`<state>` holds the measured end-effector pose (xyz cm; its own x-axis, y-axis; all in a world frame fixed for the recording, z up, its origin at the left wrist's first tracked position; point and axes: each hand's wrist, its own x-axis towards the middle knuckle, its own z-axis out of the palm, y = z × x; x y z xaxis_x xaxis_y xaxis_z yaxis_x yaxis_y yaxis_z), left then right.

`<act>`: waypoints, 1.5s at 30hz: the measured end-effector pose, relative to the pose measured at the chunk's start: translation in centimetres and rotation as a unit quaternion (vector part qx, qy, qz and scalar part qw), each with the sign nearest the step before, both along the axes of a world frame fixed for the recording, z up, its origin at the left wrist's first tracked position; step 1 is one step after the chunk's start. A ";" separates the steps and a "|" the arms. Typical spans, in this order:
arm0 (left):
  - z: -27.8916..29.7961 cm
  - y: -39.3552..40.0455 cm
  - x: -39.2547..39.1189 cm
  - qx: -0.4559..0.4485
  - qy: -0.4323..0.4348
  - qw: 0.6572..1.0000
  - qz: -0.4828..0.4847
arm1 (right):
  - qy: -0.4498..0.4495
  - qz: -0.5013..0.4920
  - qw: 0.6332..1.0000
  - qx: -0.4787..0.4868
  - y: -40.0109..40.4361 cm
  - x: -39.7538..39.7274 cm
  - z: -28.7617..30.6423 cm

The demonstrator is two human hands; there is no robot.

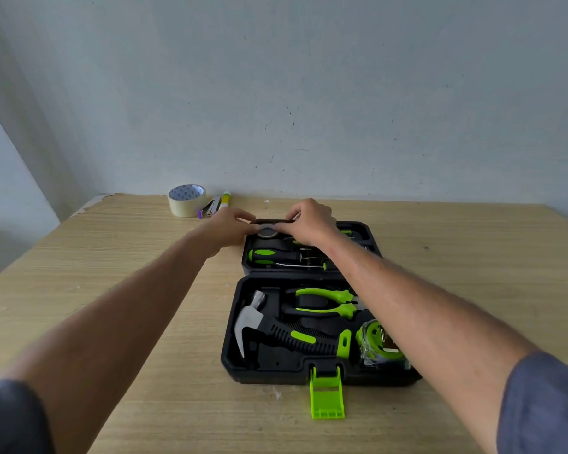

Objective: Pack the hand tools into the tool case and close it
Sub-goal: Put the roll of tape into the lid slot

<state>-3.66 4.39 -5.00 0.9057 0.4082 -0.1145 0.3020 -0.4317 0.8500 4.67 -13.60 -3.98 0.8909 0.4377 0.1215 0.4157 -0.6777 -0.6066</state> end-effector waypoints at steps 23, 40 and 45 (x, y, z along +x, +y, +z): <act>0.6 -3.0 -4.0 0.067 0.002 0.998 -0.010 | -0.075 0.019 0.988 -0.130 -2.8 0.8 0.6; 0.8 -1.8 0.3 -0.006 0.023 0.998 0.062 | 0.018 0.184 0.957 -0.223 -4.9 5.7 2.7; 2.0 0.1 2.3 -0.054 0.090 0.994 0.005 | -0.012 0.181 0.966 -0.186 -5.4 6.5 3.3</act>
<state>-1.32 4.49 -3.04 0.8626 0.3926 -0.3189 0.4575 -0.3366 0.8231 11.13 -18.99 -0.66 0.6706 0.7369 -0.0858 0.6764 -0.6548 -0.3373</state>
